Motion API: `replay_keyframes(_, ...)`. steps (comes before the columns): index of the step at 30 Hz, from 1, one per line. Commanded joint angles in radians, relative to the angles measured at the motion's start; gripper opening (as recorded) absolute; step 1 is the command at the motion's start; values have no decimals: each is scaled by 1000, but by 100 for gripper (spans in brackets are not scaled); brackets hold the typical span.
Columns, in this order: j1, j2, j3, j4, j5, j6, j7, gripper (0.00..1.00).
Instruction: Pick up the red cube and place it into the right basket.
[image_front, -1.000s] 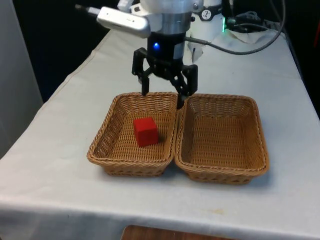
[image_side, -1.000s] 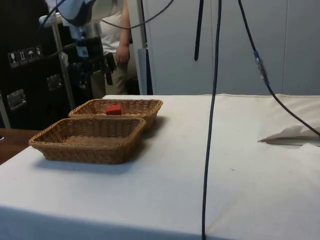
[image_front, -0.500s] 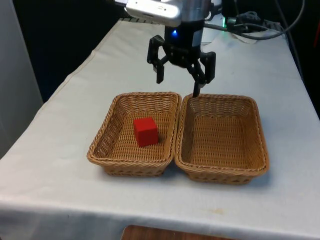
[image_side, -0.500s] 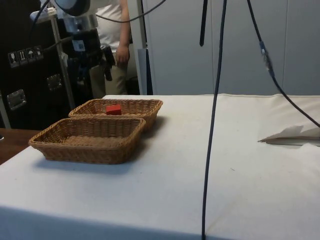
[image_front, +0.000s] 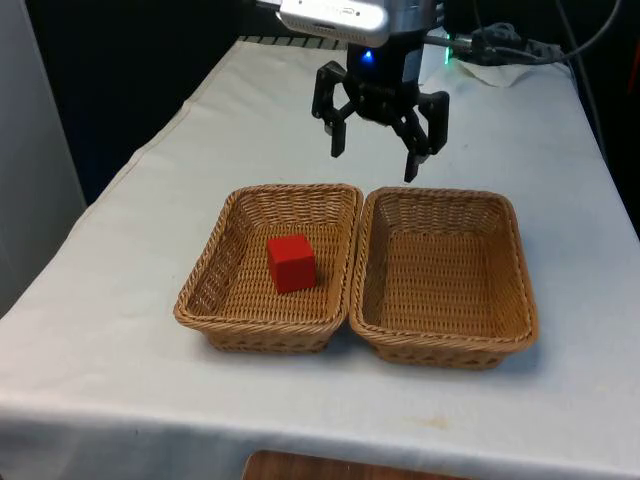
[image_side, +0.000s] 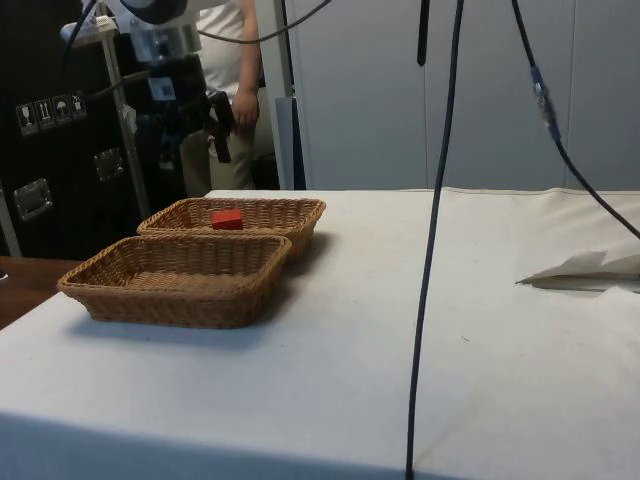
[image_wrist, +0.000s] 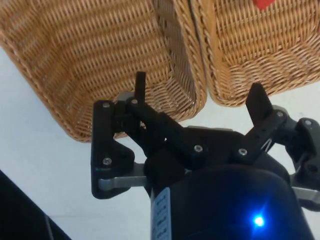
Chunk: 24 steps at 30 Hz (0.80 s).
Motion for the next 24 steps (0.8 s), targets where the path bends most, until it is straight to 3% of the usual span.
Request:
replay_keyframes(1, 23, -37, -8, -54, -10, 23, 4, 100)
replay_keyframes(2, 1, -4, 3, -4, -1, 0, 0, 100)
replay_keyframes(3, 24, -42, -7, -59, -12, 22, 5, 100)
replay_keyframes(10, 25, -77, 11, -93, -34, 22, 17, 100)
replay_keyframes(11, 4, -45, 23, -44, -25, 0, 13, 100)
replay_keyframes(12, 26, -81, 14, -98, -36, 22, 18, 100)
replay_keyframes(18, 24, -109, 36, -130, -51, 37, 31, 100)
replay_keyframes(19, 4, -78, 44, -82, -41, 5, 25, 100)
replay_keyframes(20, 24, -113, 39, -134, -52, 40, 33, 100)
replay_keyframes(24, 23, -130, 55, -158, -56, 63, 41, 100)
